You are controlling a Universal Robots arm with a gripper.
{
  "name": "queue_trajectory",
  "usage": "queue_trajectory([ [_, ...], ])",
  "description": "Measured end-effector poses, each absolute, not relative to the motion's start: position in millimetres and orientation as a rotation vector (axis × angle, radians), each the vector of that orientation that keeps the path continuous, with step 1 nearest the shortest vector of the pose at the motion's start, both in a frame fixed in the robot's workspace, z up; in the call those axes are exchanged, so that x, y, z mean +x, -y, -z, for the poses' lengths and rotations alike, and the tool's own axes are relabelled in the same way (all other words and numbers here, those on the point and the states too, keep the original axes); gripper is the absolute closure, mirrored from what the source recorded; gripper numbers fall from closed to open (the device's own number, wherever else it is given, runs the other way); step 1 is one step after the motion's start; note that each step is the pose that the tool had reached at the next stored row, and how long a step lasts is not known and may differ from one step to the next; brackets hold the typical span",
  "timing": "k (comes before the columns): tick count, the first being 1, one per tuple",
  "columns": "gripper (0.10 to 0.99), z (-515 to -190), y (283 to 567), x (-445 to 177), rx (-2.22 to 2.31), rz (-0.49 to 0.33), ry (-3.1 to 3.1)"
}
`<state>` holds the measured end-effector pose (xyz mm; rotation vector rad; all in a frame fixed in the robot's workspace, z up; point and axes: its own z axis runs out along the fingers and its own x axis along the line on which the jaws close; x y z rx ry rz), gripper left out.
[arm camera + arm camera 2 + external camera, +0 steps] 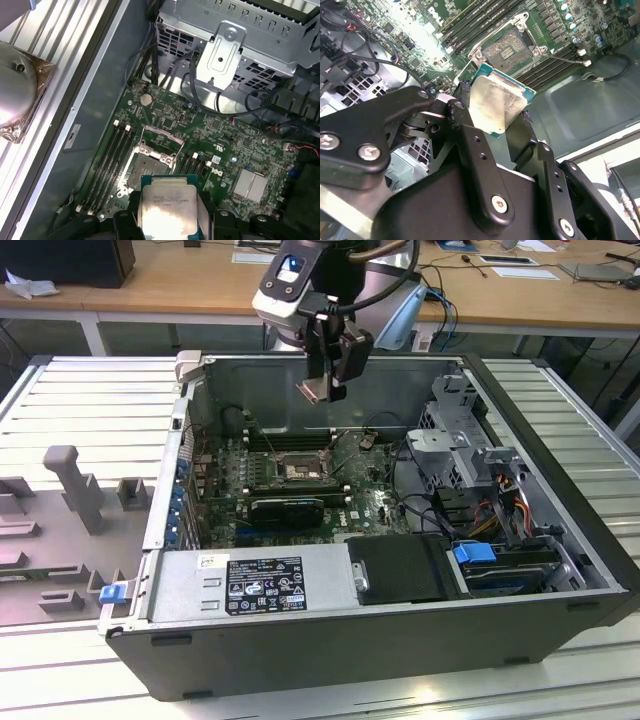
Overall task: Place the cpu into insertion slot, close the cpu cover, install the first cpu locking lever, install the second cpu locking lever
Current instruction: 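Place the cpu into insertion slot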
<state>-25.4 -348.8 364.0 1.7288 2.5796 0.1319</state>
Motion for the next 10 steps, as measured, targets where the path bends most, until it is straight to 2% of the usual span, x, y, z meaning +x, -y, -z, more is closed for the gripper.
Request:
queue_trajectory([
  [10, 0.557, -363.8, 348.8, -25.4, 1.828, -0.13, -2.506],
])
